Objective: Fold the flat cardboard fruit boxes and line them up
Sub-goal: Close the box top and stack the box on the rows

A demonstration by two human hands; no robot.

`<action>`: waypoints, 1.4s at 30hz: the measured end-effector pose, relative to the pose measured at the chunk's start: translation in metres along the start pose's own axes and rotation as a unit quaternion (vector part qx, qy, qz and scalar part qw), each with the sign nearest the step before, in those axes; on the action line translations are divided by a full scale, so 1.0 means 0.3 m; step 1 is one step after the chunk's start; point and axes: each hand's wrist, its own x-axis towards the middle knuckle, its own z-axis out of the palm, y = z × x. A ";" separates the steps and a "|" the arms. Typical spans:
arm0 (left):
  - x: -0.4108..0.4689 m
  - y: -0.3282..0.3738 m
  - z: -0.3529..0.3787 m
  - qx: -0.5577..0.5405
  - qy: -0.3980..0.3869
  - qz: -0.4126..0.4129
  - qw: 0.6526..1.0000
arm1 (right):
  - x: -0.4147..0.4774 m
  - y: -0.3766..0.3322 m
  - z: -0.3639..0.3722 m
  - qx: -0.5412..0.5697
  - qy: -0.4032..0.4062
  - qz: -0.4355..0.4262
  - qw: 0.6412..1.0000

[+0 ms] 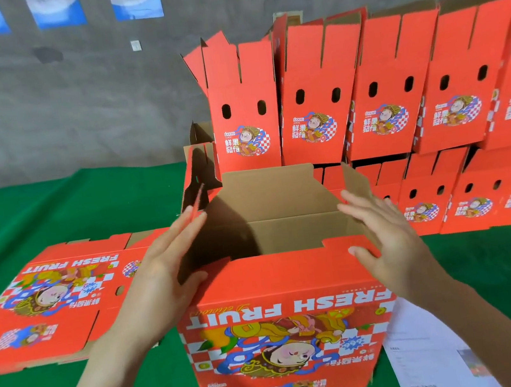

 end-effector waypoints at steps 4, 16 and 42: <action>0.008 -0.005 -0.009 0.007 -0.013 0.053 0.998 | 0.008 0.001 -0.008 -0.027 -0.011 -0.083 0.996; 0.178 0.022 0.012 0.160 -0.109 -0.012 0.981 | 0.010 0.022 0.009 0.100 0.007 -0.019 0.995; 0.184 -0.058 0.084 -0.092 -0.109 -0.077 0.987 | 0.182 0.071 0.041 0.090 -0.196 0.181 0.960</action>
